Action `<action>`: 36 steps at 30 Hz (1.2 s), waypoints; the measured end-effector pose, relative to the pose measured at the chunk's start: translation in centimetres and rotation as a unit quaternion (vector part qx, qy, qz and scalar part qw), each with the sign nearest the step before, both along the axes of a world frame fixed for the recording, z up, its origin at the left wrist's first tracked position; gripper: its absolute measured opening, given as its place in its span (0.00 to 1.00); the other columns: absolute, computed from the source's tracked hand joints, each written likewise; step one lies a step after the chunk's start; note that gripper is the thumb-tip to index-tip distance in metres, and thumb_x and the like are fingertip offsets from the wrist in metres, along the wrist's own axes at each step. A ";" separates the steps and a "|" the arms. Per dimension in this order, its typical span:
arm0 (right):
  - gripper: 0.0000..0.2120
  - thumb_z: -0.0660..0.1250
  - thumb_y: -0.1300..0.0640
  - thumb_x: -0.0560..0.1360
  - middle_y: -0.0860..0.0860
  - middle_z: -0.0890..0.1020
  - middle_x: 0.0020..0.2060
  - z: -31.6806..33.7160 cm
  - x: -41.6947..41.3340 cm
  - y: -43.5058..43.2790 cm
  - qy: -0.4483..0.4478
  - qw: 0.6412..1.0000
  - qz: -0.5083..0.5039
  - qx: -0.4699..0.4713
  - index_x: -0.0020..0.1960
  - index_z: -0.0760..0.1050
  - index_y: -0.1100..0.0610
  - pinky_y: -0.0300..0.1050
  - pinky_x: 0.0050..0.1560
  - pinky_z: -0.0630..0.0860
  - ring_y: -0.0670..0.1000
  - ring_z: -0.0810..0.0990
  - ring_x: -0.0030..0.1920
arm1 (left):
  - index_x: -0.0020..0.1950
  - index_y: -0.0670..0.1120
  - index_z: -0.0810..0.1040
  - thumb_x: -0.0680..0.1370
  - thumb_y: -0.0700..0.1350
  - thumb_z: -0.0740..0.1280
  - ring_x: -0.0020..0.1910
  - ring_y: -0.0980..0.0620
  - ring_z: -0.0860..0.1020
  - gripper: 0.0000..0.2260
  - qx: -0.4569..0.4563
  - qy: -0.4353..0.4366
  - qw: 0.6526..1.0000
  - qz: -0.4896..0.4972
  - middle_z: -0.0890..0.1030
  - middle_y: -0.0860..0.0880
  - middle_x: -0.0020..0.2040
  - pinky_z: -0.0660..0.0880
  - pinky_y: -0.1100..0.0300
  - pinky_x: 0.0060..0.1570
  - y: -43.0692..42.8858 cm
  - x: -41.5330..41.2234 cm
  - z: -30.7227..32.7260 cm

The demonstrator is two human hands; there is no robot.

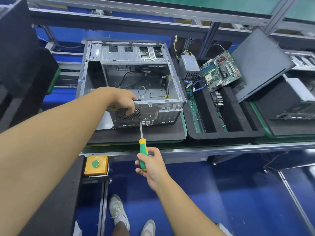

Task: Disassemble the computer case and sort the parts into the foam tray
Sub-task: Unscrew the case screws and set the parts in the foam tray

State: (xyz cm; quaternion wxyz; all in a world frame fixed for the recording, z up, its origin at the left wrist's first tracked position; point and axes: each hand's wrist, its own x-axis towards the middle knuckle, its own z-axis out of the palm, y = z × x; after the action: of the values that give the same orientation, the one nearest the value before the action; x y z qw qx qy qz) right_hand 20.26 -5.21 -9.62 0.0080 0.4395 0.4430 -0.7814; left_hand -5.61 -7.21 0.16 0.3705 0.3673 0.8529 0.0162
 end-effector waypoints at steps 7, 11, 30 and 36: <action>0.13 0.68 0.61 0.76 0.55 0.78 0.52 0.2 0.2 0.2 0.006 1.000 0.015 0.008 0.59 0.72 0.51 0.40 0.28 0.70 0.46 0.78 0.34 | 0.66 0.50 0.74 0.66 0.47 0.70 0.47 0.47 0.76 0.27 0.049 0.087 0.995 0.013 0.80 0.50 0.51 0.70 0.56 0.44 -1.0 1.3 -0.7; 0.13 0.68 0.61 0.77 0.55 0.77 0.53 0.3 -0.2 0.4 0.015 1.000 0.010 -0.003 0.59 0.71 0.51 0.41 0.29 0.72 0.48 0.78 0.36 | 0.59 0.46 0.76 0.69 0.41 0.67 0.52 0.43 0.73 0.18 0.332 0.318 0.888 -0.012 0.76 0.47 0.55 0.68 0.50 0.51 -3.1 5.1 -1.5; 0.13 0.67 0.62 0.75 0.54 0.78 0.47 -0.4 3.2 1.0 -0.007 1.000 -0.013 0.004 0.58 0.73 0.54 0.42 0.30 0.71 0.47 0.77 0.34 | 0.51 0.40 0.82 0.73 0.41 0.76 0.43 0.50 0.84 0.09 0.416 -0.273 0.561 0.661 0.85 0.46 0.45 0.82 0.54 0.48 0.5 11.6 -11.0; 0.13 0.67 0.62 0.75 0.55 0.78 0.48 -0.5 3.1 1.1 -0.009 1.000 -0.014 0.004 0.58 0.73 0.53 0.42 0.31 0.72 0.47 0.77 0.35 | 0.49 0.41 0.81 0.77 0.40 0.73 0.41 0.50 0.83 0.04 0.424 -0.261 0.559 0.663 0.83 0.45 0.42 0.82 0.53 0.50 0.4 11.3 -10.5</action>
State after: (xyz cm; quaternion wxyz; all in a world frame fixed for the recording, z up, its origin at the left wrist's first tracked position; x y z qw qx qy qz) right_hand 23.37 -4.08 -10.15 -0.0006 0.4530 0.4395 -0.7756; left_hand 5.74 -6.85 -10.33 0.2631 -0.2073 0.6173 0.7118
